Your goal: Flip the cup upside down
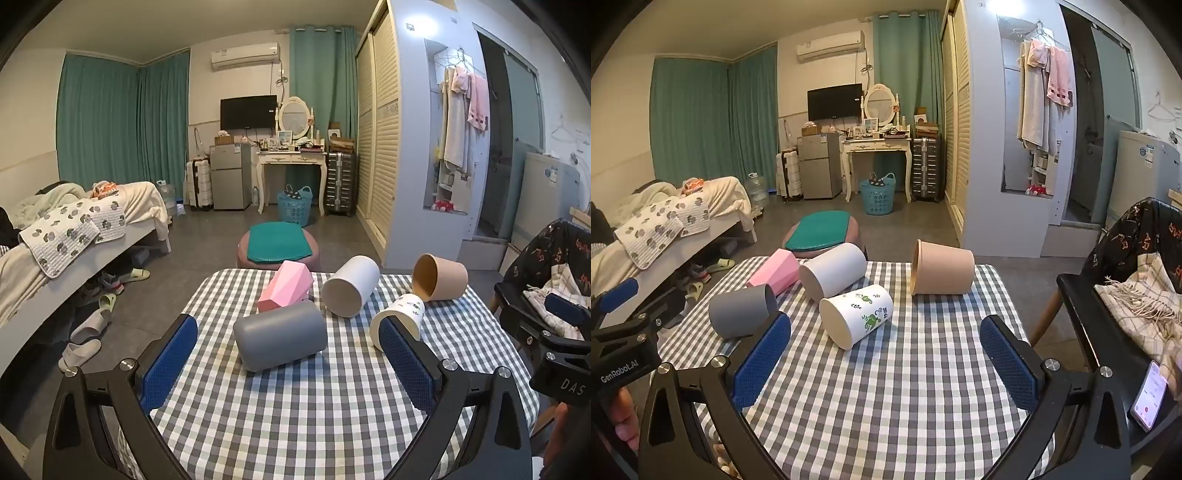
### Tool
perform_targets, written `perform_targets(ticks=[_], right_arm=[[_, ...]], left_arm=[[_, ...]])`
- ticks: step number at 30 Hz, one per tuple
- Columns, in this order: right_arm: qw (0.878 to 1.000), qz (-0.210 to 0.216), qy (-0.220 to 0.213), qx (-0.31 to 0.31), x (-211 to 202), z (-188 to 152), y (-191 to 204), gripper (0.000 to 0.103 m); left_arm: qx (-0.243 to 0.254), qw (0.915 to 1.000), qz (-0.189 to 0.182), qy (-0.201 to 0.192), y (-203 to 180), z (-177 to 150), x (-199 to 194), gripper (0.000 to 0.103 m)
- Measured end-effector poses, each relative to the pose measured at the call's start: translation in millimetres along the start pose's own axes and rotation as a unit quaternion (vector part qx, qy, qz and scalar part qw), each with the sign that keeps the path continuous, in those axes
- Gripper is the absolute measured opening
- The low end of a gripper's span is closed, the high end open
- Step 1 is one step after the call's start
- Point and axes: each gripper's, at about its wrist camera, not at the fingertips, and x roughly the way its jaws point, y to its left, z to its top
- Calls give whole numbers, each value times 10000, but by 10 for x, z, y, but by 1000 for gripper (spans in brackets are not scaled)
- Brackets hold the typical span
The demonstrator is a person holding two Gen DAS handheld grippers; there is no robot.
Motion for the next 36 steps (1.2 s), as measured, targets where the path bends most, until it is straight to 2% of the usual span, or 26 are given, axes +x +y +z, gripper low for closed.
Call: perform_targets(ticks=[36], right_arm=[[9999, -10, 115, 43, 116, -80, -17, 103]], left_arm=[[-23, 9999, -55, 111, -9, -56, 53, 102]])
